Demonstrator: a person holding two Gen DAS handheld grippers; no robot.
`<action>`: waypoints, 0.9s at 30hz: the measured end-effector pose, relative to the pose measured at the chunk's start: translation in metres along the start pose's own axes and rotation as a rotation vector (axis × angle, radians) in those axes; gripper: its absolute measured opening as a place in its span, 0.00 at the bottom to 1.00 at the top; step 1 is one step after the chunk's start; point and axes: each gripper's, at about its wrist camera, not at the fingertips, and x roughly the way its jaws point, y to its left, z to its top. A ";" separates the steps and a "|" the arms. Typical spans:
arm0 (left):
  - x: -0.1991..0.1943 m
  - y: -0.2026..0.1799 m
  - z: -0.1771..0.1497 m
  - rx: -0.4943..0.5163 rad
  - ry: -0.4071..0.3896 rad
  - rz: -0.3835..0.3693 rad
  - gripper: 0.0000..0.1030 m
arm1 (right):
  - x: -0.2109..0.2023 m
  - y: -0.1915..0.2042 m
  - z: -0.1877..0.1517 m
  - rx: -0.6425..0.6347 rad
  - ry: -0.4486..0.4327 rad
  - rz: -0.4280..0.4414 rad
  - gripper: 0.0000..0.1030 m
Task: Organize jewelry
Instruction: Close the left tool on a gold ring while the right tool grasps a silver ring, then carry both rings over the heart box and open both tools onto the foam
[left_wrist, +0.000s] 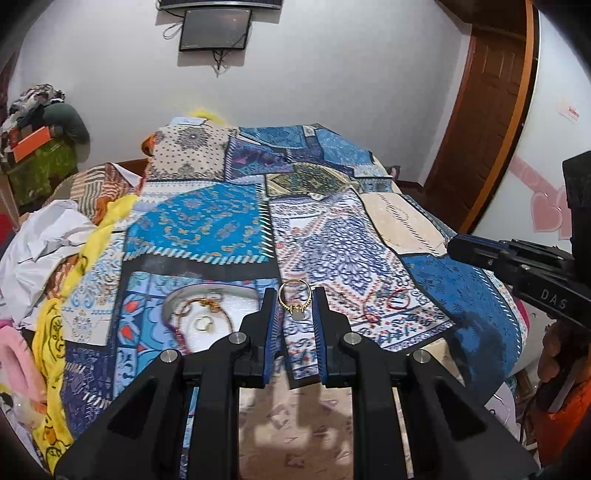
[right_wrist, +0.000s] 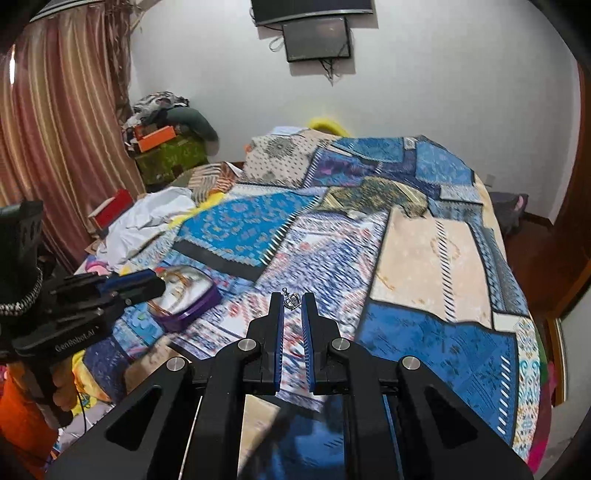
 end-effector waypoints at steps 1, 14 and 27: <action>-0.001 0.003 0.000 -0.003 -0.002 0.005 0.17 | 0.001 0.004 0.002 -0.005 -0.004 0.009 0.08; -0.019 0.050 -0.011 -0.053 -0.016 0.073 0.17 | 0.035 0.066 0.019 -0.079 0.001 0.133 0.08; 0.006 0.070 -0.020 -0.077 0.028 0.057 0.17 | 0.074 0.093 0.025 -0.110 0.052 0.176 0.08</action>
